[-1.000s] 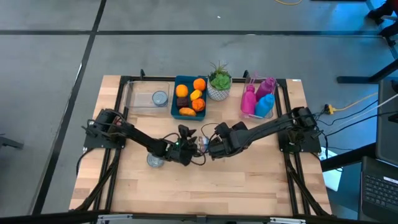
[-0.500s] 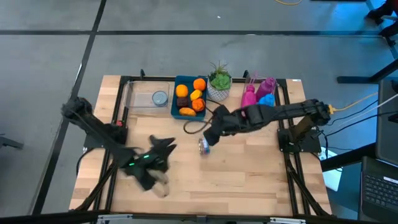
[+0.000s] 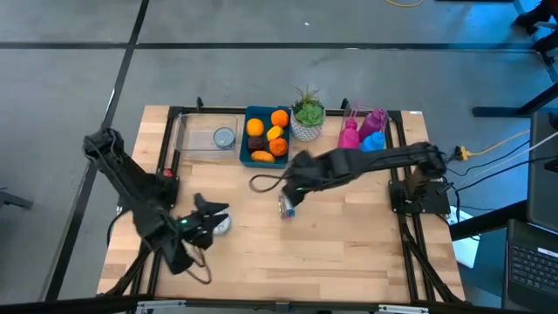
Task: Pick & Place Food Item
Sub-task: Stack the blue and pink tuna can on top of the blue tuna can into the left transparent bin
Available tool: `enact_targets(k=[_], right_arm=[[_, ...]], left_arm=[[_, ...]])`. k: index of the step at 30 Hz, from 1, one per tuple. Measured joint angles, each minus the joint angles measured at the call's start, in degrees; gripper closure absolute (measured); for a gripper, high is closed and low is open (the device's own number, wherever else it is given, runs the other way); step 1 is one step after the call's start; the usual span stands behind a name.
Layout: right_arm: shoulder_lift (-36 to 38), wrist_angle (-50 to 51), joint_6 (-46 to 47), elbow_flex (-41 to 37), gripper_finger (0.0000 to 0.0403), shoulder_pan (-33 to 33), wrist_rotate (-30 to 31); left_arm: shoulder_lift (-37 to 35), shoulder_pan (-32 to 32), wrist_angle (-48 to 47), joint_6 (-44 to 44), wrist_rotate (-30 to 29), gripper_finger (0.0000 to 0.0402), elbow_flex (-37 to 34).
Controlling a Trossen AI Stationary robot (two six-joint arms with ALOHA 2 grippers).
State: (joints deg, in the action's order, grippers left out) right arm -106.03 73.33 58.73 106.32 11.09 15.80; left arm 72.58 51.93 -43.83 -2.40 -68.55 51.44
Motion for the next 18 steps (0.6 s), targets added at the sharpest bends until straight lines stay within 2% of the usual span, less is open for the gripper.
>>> enact_targets(k=[4, 7, 9, 12, 16, 18], right_arm=[[5.84, 9.27, 8.48, 0.13, 0.0062, 3.82, 9.18], [7.59, 11.59, 14.63, 0.13, 0.0062, 9.12, 12.83], [7.6, 11.86, 17.37, 0.11, 0.0062, 12.9, 14.29], [7.08, 12.07, 20.52, 0.11, 0.0062, 17.85, 14.72], [6.29, 12.19, 23.83, 0.0, 0.0062, 23.64, 14.84], [6.31, 12.22, 25.01, 0.02, 0.0062, 26.06, 15.02]], left_arm=[[-0.6, -7.33, 9.99, 16.64, 12.84, 0.0203, 0.0], [-1.68, -13.38, 23.09, 32.39, 25.02, 0.0203, 0.05], [-1.86, -18.32, 27.81, 39.99, 30.69, 0.0203, 0.84], [-0.84, -27.76, 23.66, 44.97, 36.39, 0.0203, 5.63], [3.09, -41.7, 16.07, 47.62, 53.95, 0.0203, 14.52], [6.34, -46.41, 13.85, 50.3, 59.6, 0.0203, 19.75]])
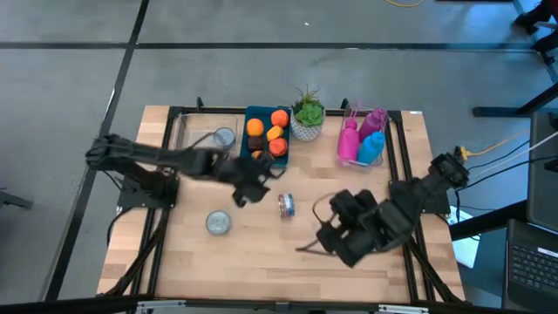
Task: Pick & Place Food Item
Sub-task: Stack the blue and pink tuna can on top of the blue tuna can into the left transparent bin
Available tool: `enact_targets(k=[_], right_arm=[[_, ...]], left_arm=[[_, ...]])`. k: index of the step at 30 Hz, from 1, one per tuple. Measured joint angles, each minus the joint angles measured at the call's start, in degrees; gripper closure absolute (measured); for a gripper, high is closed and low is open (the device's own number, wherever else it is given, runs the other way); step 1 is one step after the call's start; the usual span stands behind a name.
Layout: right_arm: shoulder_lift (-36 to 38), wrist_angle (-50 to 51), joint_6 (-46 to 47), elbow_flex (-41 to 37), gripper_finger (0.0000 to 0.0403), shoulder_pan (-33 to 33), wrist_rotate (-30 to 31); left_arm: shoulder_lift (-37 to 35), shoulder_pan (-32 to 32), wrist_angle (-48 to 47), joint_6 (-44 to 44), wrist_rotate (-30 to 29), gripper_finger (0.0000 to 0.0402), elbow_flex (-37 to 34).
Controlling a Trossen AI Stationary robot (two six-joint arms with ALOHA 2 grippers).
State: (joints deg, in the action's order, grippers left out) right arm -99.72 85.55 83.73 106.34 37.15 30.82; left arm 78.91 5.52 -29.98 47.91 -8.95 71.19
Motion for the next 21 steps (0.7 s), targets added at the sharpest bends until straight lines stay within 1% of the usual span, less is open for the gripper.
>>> enact_targets(k=[3, 6, 7, 8, 10, 11, 12, 15, 17, 19, 21], right_arm=[[-0.02, 0.92, 1.62, 0.0, 0.0062, 3.27, 1.26], [-0.02, 4.36, 6.1, -0.01, 0.0062, 6.67, 2.52], [-0.01, 4.77, 7.66, -0.25, 0.0062, 7.82, 3.02], [0.16, 4.33, 8.22, -0.93, 0.0062, 8.84, 3.88], [0.17, 4.64, 9.46, -2.25, 0.0062, 11.06, 4.73], [0.17, 4.41, 10.55, -3.08, 0.0062, 12.12, 4.97], [0.17, 4.42, 11.78, -3.98, 0.0062, 13.01, 4.97], [0.16, 4.45, 16.05, -6.87, 0.0062, 15.23, 3.74], [0.15, 4.48, 18.4, -8.2, 0.0062, 16.55, 2.48], [0.17, 4.47, 20.98, -9.76, 0.0062, 17.89, 2.06], [0.15, 4.49, 23.42, -11.21, 0.0062, 19.3, 1.69]], left_arm=[[7.6, -4.09, -6.26, 4.09, 4.28, 0.0203, 8.9], [17.6, -6.13, -14.57, 6.57, 7.67, 0.0203, 17.27], [20.64, -6.21, -15.58, 6.4, 9.32, 0.0203, 19.16], [22.45, -6.49, -15.82, 4.97, 12.2, 0.0203, 20.19], [24.1, -6.91, -17.36, 2.99, 18.8, 0.0203, 20.66], [24.45, -6.55, -17.39, 3.62, 20.15, 0.0203, 20.98], [25.1, -5.97, -17.18, 5.32, 19.81, 0.0202, 21.25], [27.45, -4.56, -17.49, 9.05, 11.56, 0.0193, 20.97], [28.9, -4.06, -16.73, 10.22, 7.05, 0.0181, 20.78], [29.29, -4.12, -14.59, 10.17, 4.18, 0.0169, 20.97], [29.62, -4.13, -13.75, 10.01, 3.53, 0.0157, 21.17]])
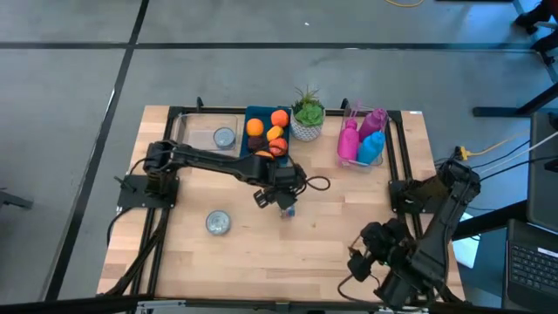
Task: Pick & Place Food Item
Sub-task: Stack the blue and pink tuna can on top of the blue tuna can into the left transparent bin
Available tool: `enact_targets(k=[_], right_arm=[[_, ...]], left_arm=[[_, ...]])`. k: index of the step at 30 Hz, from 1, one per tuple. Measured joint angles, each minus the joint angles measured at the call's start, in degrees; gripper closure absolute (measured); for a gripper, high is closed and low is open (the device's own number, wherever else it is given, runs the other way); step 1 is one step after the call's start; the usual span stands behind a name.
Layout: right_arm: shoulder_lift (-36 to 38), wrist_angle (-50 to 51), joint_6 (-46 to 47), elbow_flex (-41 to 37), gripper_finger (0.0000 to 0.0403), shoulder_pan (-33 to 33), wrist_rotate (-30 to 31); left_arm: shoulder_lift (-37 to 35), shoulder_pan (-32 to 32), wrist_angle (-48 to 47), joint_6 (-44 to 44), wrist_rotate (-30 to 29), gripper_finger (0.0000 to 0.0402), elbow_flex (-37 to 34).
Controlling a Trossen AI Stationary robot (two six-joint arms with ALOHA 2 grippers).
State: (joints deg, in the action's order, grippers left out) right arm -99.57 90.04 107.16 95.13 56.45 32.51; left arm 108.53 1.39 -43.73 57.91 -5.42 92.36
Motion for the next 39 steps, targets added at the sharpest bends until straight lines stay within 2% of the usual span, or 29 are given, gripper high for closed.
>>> enact_targets(k=[7, 11, 16, 18, 22, 26, 30, 35, 39], right_arm=[[0.0, -0.01, 3.67, -1.46, 0.0062, 3.01, 1.7], [0.0, -0.02, 3.58, -1.44, 0.0062, 3.08, 2.21], [0.0, -0.02, 3.16, -1.45, 0.0062, 3.08, 3.36], [0.0, -0.03, 3.19, -1.44, 0.0062, 3.08, 4.08], [0.0, -0.02, 3.19, -1.44, 0.0062, 3.08, 4.59], [0.0, -0.02, 2.97, -1.44, 0.0062, 3.01, 4.3], [0.0, -0.02, 3.13, -1.44, 0.0062, 3.01, 4.25], [0.0, -0.03, 3.22, -1.45, 0.0062, 3.01, 4.13], [0.0, -0.02, 2.99, -1.44, 0.0062, 3.01, 4.14]], left_arm=[[0.32, 0.03, 3.44, 0.37, -0.01, 0.0142, -0.09], [0.55, -0.29, 1.77, -0.48, -0.04, 0.0143, -0.22], [0.14, -0.26, 1.96, 0.19, -3.87, 0.0146, -0.2], [0.13, 0.31, 2.65, 2.85, -7.49, 0.0146, -0.2], [0.13, 2.83, 3.36, 8.02, -19.74, 0.0146, -0.2], [0.13, 6.25, 3.88, 0.18, -25.44, 0.0146, -0.2], [0.13, 8.18, 2.59, -0.86, -22.15, 0.0146, 0.1], [0.24, 6.87, -4.79, -2.29, -8.07, 0.0146, 4.86], [0.44, 4.13, -7.89, -4.11, -2.76, 0.0146, 8.96]])
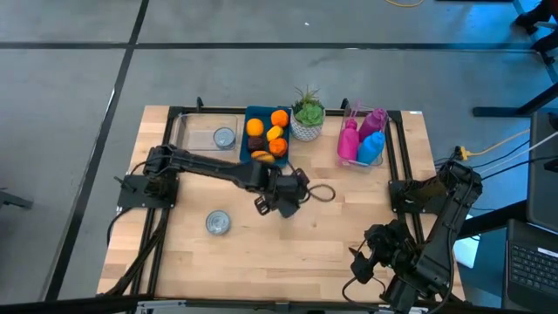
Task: Pick & Place Food Item
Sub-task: Stack the blue and pink tuna can on top of the blue tuna can into the left transparent bin
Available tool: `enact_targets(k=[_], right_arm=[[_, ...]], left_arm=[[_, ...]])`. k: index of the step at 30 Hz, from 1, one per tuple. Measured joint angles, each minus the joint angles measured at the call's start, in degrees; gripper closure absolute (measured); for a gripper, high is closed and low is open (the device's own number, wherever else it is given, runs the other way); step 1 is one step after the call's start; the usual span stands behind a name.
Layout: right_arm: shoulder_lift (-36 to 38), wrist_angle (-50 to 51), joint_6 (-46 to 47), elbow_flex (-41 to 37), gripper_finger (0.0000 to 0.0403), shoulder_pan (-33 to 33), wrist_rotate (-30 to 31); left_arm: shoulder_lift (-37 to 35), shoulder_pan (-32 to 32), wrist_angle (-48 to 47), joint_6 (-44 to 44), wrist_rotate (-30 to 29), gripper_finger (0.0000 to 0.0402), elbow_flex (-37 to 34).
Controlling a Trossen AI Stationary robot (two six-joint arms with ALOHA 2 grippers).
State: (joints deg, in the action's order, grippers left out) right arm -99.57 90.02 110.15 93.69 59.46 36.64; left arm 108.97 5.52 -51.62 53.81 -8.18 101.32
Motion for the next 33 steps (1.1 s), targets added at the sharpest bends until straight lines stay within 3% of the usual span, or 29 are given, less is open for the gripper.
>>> enact_targets(k=[10, 33], right_arm=[[0.0, -0.01, -0.29, 0.0, 0.0062, 0.0, 0.0], [0.0, -0.67, -2.62, 0.0, 0.0062, 0.84, 0.55]], left_arm=[[1.88, -2.99, -2.31, -1.16, 7.87, 0.0146, 0.26], [7.21, -1.46, -2.04, -0.48, 9.72, 0.0146, 0.31]])
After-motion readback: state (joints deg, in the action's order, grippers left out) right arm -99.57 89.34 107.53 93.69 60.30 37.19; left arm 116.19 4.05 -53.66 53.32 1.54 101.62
